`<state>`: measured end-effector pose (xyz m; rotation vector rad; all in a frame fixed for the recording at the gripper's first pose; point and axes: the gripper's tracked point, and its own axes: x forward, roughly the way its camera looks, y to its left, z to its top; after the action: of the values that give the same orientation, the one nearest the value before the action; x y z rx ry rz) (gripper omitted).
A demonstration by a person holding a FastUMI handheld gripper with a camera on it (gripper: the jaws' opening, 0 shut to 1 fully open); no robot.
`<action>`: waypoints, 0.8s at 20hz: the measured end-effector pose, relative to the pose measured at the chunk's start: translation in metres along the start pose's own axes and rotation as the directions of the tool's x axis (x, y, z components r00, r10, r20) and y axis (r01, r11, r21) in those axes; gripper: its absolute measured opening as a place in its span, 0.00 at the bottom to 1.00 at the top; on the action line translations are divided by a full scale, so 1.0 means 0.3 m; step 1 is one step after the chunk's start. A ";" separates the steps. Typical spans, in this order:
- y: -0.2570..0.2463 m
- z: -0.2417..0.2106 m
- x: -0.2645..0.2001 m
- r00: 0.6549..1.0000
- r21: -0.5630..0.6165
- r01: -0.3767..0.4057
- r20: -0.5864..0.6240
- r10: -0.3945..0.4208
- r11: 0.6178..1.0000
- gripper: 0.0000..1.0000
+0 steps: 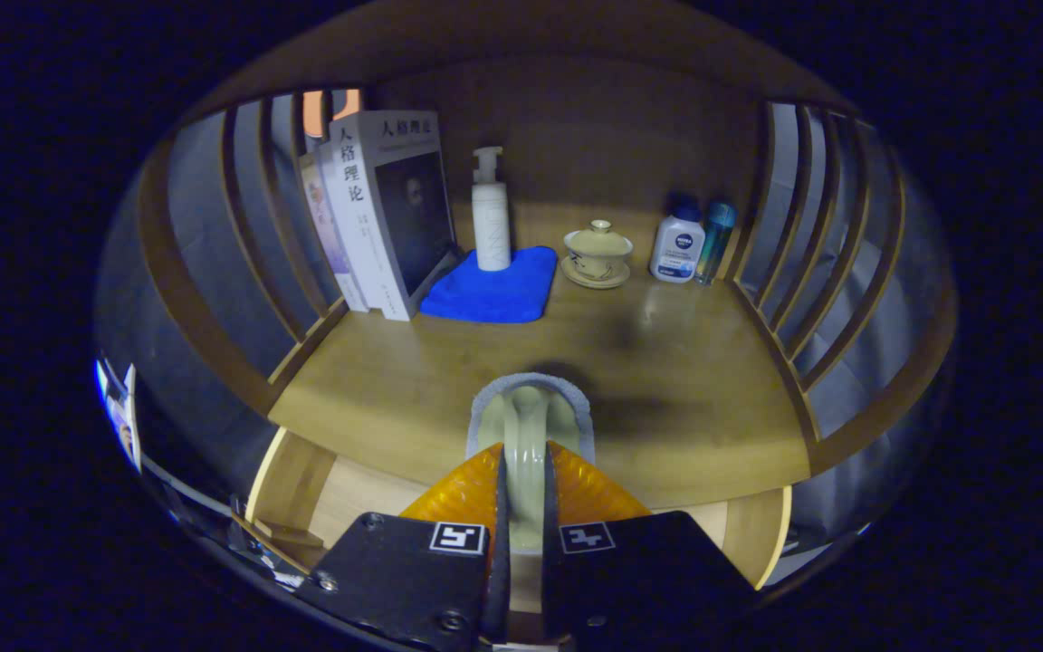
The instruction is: Pull open the drawer, take out the items inside it, and place them on the countertop above the cabinet.
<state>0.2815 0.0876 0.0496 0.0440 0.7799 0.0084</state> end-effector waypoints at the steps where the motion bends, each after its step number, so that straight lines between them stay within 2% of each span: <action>1: -0.005 0.009 0.017 1.000 0.020 0.002 -0.004 -0.002 1.000 0.17; 9: -0.015 0.072 0.133 0.998 0.105 -0.002 0.062 -0.005 0.994 0.17; 14: -0.012 0.087 0.140 0.994 0.127 -0.028 0.109 0.014 0.992 0.17; 15: -0.021 0.080 0.152 0.995 0.126 -0.025 0.103 0.012 0.992 0.20; 16: -0.025 0.083 0.124 0.993 0.121 -0.032 0.116 0.018 0.992 0.29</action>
<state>0.3255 0.0801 0.0408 0.1694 0.6636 -0.0183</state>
